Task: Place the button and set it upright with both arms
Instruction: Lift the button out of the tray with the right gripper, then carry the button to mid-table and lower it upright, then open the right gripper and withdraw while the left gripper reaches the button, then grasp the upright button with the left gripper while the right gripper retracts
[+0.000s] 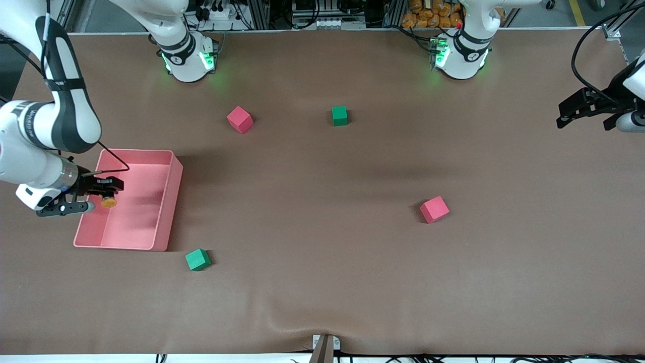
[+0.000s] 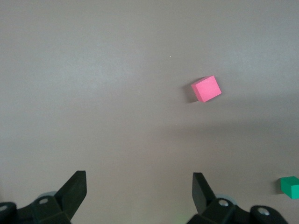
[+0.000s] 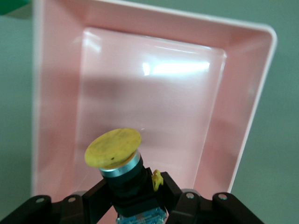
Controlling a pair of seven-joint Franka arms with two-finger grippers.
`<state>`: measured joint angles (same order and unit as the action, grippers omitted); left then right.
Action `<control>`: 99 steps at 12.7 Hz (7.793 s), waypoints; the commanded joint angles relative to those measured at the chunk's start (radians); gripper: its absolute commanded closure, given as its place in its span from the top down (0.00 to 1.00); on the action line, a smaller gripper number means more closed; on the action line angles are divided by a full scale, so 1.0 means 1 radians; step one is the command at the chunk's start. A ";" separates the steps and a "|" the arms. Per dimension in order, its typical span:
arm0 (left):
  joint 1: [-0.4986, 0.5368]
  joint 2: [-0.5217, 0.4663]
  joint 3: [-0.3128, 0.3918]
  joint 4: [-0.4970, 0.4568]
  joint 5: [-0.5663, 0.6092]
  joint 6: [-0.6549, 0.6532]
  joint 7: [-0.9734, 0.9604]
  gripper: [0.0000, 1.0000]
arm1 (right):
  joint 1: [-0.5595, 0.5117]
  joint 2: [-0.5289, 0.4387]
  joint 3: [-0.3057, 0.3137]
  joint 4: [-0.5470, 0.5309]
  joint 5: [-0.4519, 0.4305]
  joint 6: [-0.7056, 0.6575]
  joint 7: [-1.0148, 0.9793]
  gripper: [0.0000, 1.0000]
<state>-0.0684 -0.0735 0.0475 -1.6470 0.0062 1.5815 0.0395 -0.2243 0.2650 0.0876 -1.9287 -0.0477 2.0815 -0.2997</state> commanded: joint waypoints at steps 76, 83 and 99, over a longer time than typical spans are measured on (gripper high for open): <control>-0.448 0.635 -0.117 0.222 -0.192 0.343 -0.642 1.00 | 0.278 -0.125 -0.003 0.235 0.020 -0.408 0.331 1.00; -0.594 0.767 -0.110 0.220 -0.183 0.561 -0.852 1.00 | 0.286 -0.175 0.000 0.286 -0.199 -0.501 0.076 1.00; -0.650 0.899 -0.107 0.207 -0.152 0.716 -0.897 1.00 | 0.111 -0.282 0.003 0.312 0.086 -0.609 0.301 1.00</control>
<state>-0.7244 0.8161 -0.0598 -1.4540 -0.1626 2.2934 -0.8778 -0.1090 0.0008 0.0905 -1.6146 0.0173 1.4775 -0.0109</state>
